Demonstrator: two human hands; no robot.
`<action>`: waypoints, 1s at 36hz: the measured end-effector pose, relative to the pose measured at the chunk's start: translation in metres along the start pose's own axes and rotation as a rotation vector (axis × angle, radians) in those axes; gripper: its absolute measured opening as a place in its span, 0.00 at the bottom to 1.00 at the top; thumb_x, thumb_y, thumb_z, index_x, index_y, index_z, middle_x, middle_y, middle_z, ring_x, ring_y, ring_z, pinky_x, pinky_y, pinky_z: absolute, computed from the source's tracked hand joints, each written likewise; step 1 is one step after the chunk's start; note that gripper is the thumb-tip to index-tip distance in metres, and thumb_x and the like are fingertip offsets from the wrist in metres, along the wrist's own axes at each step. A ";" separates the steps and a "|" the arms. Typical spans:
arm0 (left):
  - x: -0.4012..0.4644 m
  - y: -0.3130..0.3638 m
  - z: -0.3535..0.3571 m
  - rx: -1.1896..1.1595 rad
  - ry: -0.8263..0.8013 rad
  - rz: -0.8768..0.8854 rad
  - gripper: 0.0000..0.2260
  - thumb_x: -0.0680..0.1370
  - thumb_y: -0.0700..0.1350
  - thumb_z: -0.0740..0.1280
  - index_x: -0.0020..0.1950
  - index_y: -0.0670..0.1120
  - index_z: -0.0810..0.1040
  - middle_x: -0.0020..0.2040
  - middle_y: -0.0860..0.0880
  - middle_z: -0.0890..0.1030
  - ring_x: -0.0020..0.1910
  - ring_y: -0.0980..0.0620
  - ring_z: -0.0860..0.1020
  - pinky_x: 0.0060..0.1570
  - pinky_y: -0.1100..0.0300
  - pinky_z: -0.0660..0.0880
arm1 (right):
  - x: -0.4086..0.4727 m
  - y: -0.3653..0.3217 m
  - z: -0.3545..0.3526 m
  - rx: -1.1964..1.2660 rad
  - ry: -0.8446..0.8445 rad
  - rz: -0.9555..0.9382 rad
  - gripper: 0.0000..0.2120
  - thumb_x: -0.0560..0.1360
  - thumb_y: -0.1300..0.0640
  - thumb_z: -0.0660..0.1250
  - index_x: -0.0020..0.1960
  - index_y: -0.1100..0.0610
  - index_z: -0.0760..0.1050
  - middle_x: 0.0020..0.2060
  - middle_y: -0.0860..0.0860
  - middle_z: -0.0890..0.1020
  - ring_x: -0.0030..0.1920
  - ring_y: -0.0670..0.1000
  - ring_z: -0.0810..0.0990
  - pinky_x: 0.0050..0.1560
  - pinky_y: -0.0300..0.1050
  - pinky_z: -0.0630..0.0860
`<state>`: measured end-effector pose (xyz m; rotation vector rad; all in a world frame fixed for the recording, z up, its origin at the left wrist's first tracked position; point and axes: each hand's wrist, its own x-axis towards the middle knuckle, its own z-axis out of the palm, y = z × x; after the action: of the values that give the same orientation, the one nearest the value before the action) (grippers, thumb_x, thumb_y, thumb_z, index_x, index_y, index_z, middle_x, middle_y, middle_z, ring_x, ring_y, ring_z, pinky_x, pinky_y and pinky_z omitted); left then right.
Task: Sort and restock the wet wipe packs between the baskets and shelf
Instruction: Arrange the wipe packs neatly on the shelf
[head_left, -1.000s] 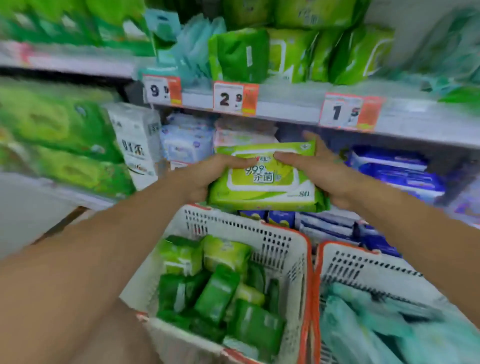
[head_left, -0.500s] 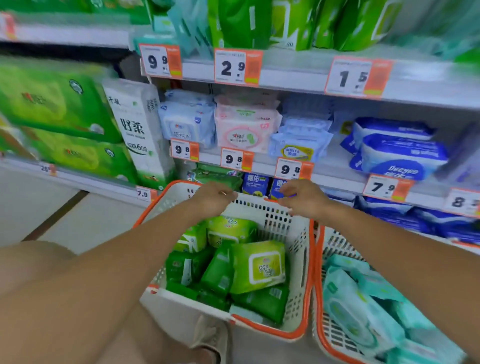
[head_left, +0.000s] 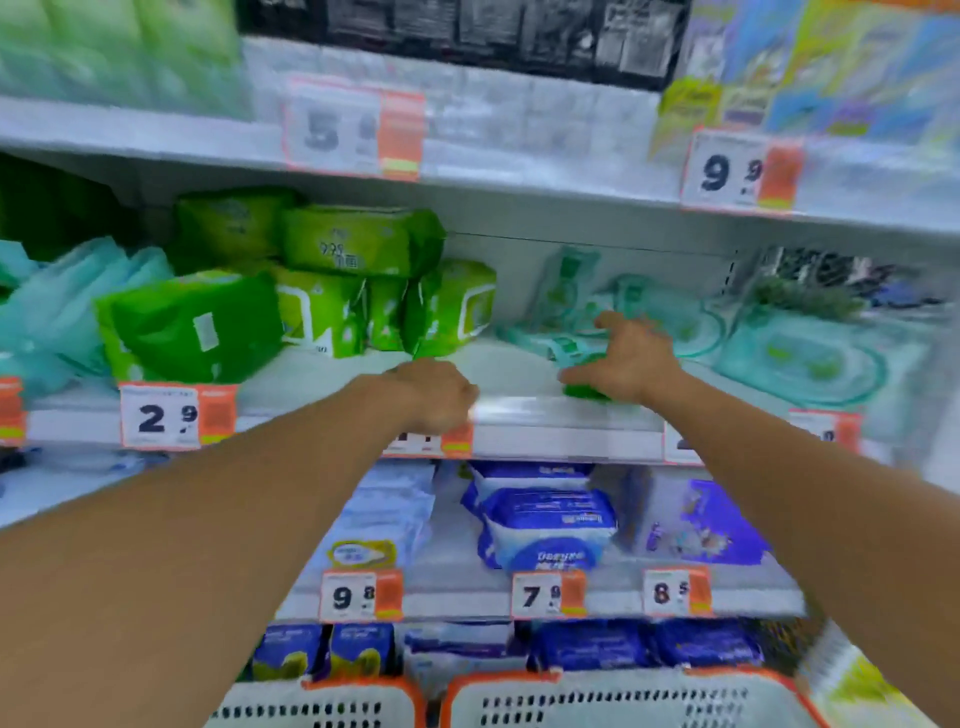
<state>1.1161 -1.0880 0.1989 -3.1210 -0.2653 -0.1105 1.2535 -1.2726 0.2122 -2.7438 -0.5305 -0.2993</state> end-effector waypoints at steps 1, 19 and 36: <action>0.003 0.001 0.003 0.005 -0.034 -0.024 0.19 0.85 0.50 0.49 0.59 0.44 0.77 0.66 0.40 0.76 0.62 0.40 0.74 0.56 0.55 0.70 | 0.009 0.008 0.001 -0.039 -0.088 0.022 0.46 0.65 0.34 0.76 0.76 0.50 0.63 0.73 0.59 0.67 0.75 0.59 0.63 0.74 0.53 0.61; 0.005 -0.012 0.008 -0.254 -0.019 -0.195 0.22 0.81 0.64 0.53 0.71 0.59 0.72 0.73 0.52 0.71 0.70 0.46 0.70 0.68 0.54 0.66 | 0.025 0.027 0.014 0.218 0.204 -0.230 0.06 0.72 0.58 0.75 0.39 0.60 0.84 0.38 0.54 0.86 0.41 0.52 0.82 0.44 0.43 0.77; -0.082 -0.042 -0.037 -1.456 0.193 -0.126 0.15 0.68 0.41 0.78 0.54 0.44 0.83 0.46 0.45 0.87 0.43 0.49 0.85 0.39 0.58 0.80 | -0.069 -0.066 -0.032 1.213 -0.749 -0.267 0.20 0.69 0.39 0.68 0.53 0.52 0.80 0.43 0.55 0.85 0.33 0.52 0.81 0.30 0.39 0.78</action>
<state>1.0257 -1.0614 0.2304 -4.4100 -0.5794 -1.0244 1.1604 -1.2482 0.2422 -1.5010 -0.8687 0.7811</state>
